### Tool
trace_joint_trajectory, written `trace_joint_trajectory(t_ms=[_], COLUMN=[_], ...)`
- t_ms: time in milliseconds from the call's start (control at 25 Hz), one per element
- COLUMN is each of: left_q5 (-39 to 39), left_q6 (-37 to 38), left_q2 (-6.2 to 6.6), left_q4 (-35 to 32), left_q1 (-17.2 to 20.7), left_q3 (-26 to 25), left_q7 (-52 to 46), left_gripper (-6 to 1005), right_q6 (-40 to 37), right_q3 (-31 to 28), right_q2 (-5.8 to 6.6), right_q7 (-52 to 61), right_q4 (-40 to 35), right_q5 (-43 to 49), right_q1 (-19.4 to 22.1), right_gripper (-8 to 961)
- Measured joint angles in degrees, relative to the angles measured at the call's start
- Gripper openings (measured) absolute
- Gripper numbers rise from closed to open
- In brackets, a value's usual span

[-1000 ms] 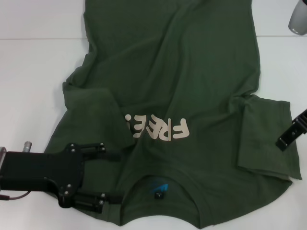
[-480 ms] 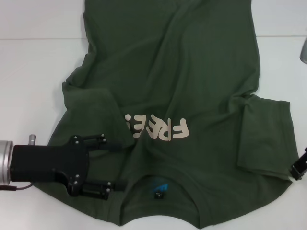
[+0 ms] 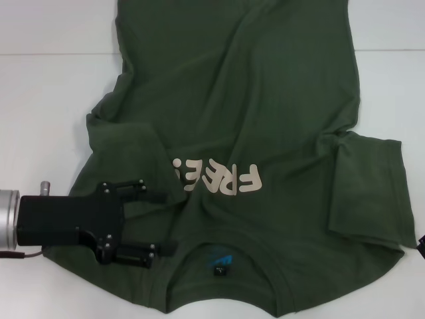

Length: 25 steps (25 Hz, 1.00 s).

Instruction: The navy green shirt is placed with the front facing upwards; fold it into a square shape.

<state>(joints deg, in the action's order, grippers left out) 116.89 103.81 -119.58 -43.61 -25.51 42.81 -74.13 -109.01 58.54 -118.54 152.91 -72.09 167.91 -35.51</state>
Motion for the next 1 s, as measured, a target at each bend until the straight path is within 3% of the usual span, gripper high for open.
trace_joint_trajectory(t_ms=[400,1000], left_q5=[-0.2,0.1], left_q6=[-0.4,-1.9], left_q2=[-0.07,-0.03], left_q4=[-0.5,-0.6], left_q1=[0.0,-0.5], left_q3=[-0.3,-0.1], left_q7=[-0.1,-0.4], left_gripper=[916,916], right_q6=[4.9,8.0], right_q3=[-2.8,-2.8], right_q2=[-0.9,-0.9], right_q7=[-2.2,-2.7], right_q4=[2.5,5.7], right_q5=[-0.5,-2.6], right_q1=[1.0,0.5], right_gripper=[738,736])
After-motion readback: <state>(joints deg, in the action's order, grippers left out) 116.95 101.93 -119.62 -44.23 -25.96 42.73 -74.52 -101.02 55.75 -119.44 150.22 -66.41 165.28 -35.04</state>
